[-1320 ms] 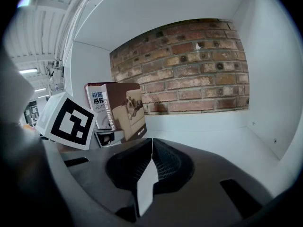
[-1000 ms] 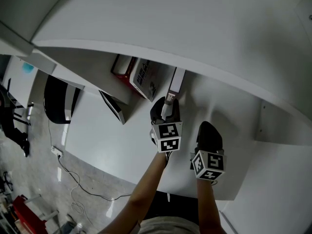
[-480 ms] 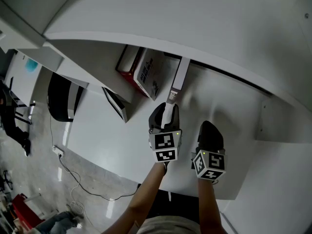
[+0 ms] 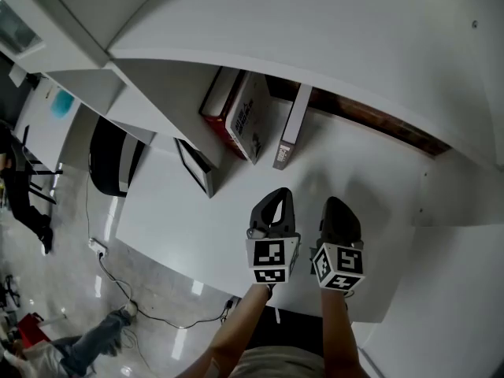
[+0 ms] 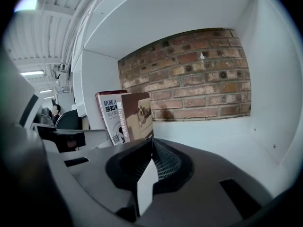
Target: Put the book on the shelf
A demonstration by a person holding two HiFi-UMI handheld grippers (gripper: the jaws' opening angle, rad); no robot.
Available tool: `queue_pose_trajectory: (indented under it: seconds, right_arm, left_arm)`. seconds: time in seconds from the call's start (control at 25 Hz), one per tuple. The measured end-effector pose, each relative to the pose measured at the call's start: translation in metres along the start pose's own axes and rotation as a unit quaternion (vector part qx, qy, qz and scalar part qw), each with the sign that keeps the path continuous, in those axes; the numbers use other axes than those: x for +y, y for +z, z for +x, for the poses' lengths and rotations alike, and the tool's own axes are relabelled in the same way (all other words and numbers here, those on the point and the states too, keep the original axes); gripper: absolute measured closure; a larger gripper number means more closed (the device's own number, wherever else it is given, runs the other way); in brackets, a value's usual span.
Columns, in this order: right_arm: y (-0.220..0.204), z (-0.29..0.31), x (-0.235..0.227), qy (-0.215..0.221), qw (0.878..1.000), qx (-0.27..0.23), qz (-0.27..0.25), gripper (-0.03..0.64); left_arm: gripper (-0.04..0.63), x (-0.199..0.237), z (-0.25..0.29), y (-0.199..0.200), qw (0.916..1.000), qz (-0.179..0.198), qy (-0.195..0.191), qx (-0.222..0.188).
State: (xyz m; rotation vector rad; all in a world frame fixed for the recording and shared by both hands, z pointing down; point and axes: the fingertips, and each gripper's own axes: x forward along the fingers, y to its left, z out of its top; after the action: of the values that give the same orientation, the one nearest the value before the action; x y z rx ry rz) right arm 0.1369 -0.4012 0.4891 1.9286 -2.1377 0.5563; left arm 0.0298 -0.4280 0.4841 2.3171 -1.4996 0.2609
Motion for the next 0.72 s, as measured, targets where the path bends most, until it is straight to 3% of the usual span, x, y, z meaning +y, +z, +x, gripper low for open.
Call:
queue_pose_trajectory:
  seconds: [0.72]
  right_arm:
    - [0.018,-0.032,0.028,0.035,0.999,-0.026,-0.016,0.601]
  left_arm:
    - [0.578,-0.022,-0.045,0.018,0.9993,0.035,-0.002,-0.009]
